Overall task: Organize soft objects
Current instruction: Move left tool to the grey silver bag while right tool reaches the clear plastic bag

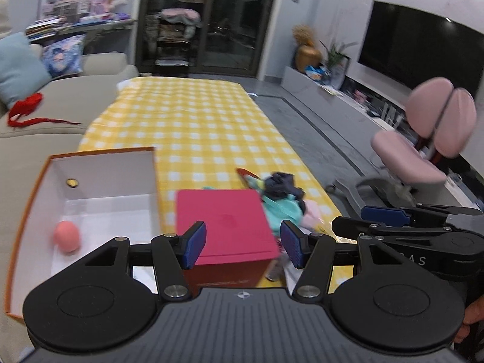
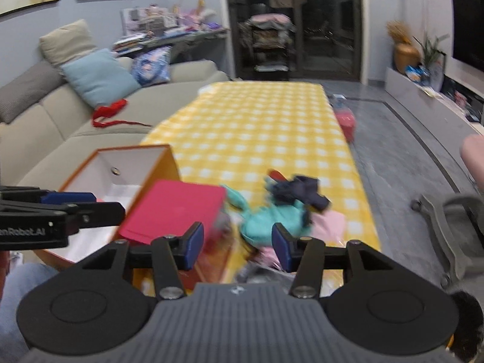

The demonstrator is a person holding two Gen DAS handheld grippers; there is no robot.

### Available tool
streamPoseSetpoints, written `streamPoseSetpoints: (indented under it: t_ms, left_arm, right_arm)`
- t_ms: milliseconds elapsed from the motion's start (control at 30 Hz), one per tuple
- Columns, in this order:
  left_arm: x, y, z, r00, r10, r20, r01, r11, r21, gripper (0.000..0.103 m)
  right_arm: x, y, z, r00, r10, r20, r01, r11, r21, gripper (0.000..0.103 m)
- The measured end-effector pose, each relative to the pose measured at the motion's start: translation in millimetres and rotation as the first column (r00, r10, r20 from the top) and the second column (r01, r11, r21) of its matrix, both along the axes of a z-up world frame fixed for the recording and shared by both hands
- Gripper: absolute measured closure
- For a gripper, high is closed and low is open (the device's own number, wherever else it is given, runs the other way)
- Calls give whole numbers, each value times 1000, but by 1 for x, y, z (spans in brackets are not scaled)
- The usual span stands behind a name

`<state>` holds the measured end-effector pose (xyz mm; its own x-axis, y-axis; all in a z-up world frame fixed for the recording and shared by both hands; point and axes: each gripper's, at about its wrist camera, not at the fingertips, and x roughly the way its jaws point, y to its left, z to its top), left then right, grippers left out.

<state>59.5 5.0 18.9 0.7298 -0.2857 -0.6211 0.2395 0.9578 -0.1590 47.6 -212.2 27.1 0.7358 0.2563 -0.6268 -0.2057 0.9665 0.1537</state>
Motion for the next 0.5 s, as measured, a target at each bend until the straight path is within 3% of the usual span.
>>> streamPoseSetpoints:
  t_ms: [267, 500]
  left_arm:
    - [4, -43, -19, 993, -111, -49, 113, 992, 49, 36]
    - [11, -77, -41, 967, -235, -95, 245, 964, 103, 36]
  right_arm:
    - [0, -31, -27, 992, -63, -105, 62, 998, -12, 46]
    - [12, -49, -51, 970, -83, -230, 78, 996, -31, 44]
